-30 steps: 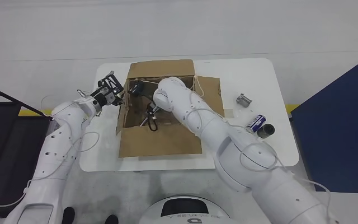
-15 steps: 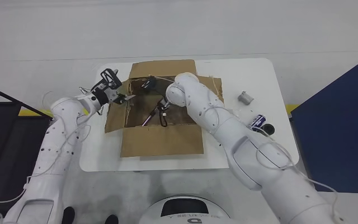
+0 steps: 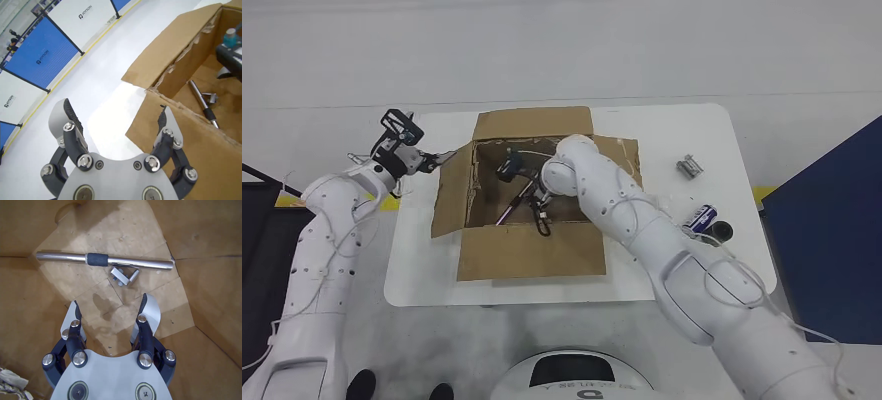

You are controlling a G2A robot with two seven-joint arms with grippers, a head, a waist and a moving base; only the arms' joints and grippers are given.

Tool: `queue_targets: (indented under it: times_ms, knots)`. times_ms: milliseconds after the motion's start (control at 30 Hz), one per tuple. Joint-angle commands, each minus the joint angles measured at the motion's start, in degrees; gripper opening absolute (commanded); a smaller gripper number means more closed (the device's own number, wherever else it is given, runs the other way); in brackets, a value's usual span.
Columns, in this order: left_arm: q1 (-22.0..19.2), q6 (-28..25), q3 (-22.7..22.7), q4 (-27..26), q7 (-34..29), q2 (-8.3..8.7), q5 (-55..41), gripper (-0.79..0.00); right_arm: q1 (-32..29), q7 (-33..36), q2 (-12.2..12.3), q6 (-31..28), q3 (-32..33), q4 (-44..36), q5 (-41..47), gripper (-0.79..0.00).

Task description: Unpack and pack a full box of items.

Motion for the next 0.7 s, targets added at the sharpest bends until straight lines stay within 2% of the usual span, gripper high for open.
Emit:
queue_targets:
  times_ms: [0, 33, 133, 200, 300, 667]
  knots:
    - [0.10, 0.25, -0.99, 0.99, 0.06, 0.21, -0.25, 0.000, 0.31, -1.67, -0.47, -0.15, -0.67, 1.36, -0.48, -0.336]
    - [0.12, 0.31, -1.49, 1.55, 0.21, 0.33, -0.52, 0.000, 0.64, -3.11, -0.88, -0.16, -1.10, 2.48, -0.72, -0.360]
    - [0.22, 0.24, -2.11, 2.21, 0.54, 0.52, -0.89, 0.000, 1.25, -6.30, -1.75, 0.29, -1.91, 4.51, -1.24, -0.336]
    - [0.43, 0.24, -2.24, 2.28, 0.67, 0.62, -1.00, 0.000, 1.82, -7.86, -2.44, 1.18, -2.42, 6.53, -1.55, -0.388]
    - [0.91, 0.69, -2.09, 1.97, 0.70, 0.67, -1.06, 0.000, 2.73, -10.00, -3.44, 0.80, -2.94, 9.32, -1.33, -0.422]
    - [1.61, 1.58, -1.58, 1.22, 0.50, 0.71, -1.09, 0.000, 4.44, -13.18, -7.66, 0.97, -5.61, 17.82, -2.04, -0.425]
